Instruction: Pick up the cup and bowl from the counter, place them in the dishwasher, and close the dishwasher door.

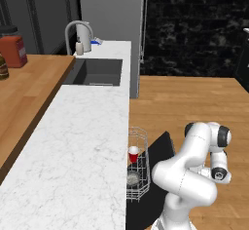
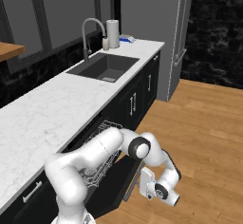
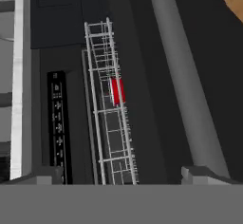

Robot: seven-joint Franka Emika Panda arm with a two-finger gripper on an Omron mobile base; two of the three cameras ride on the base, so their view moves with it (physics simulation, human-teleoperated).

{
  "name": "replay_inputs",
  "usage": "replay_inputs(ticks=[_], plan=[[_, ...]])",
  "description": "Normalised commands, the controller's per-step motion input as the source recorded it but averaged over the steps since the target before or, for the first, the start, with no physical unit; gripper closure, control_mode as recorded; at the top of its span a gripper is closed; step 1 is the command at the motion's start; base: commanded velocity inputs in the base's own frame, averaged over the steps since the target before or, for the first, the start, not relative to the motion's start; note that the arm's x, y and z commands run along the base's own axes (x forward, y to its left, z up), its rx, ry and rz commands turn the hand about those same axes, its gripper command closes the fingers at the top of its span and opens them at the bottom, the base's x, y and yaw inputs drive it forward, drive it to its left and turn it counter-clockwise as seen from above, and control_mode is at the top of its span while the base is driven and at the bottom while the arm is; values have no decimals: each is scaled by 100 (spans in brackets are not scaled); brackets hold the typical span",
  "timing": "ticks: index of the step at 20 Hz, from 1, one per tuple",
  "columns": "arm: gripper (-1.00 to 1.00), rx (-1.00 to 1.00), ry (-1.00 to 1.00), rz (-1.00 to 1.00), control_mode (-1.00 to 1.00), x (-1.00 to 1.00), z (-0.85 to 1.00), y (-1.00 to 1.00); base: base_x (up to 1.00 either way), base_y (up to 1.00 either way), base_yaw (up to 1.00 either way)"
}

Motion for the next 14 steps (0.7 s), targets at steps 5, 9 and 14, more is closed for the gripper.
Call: replay_inputs(ticks=[5,9,14], plan=[[-100,23,1,1,-100,40,-71,20,0,0,0],[-100,10,0,0,-100,43,-61,-6,0,0,0],[-100,4,0,0,-100,48,-56,4,0,0,0]])
